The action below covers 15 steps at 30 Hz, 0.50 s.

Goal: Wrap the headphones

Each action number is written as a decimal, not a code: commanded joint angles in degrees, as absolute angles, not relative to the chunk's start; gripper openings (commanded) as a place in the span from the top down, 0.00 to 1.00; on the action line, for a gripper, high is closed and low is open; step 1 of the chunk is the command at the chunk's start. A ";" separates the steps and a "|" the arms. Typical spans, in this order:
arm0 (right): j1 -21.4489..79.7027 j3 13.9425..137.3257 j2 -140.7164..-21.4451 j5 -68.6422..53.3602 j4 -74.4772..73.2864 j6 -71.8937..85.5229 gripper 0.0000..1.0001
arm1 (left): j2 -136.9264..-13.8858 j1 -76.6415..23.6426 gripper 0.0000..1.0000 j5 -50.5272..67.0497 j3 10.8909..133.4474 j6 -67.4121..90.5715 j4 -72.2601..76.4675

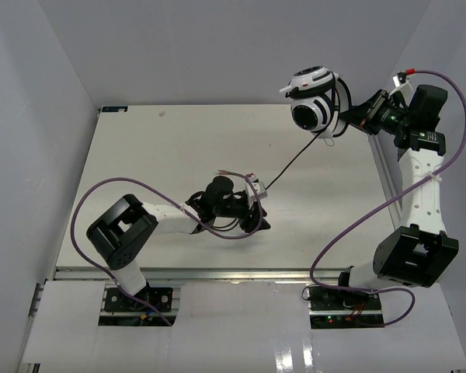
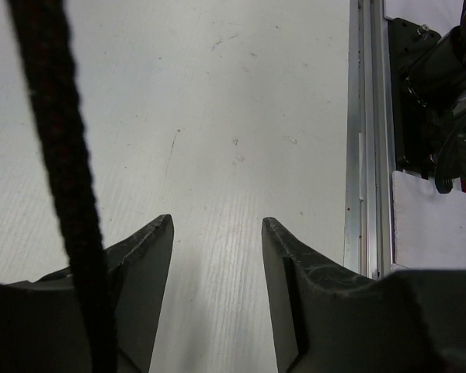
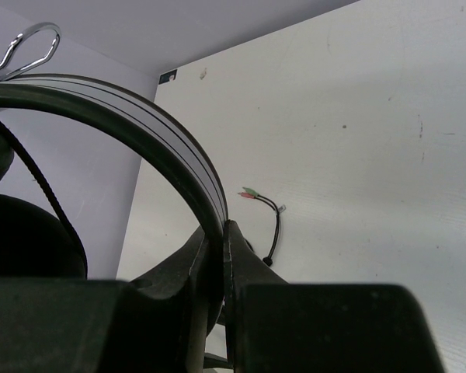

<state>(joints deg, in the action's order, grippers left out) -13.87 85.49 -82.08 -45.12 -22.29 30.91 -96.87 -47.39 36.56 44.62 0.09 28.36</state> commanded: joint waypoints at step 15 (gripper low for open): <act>-14.69 92.44 -79.46 -49.02 -18.36 35.30 0.92 | -96.75 -47.82 0.51 34.82 40.04 -0.54 34.06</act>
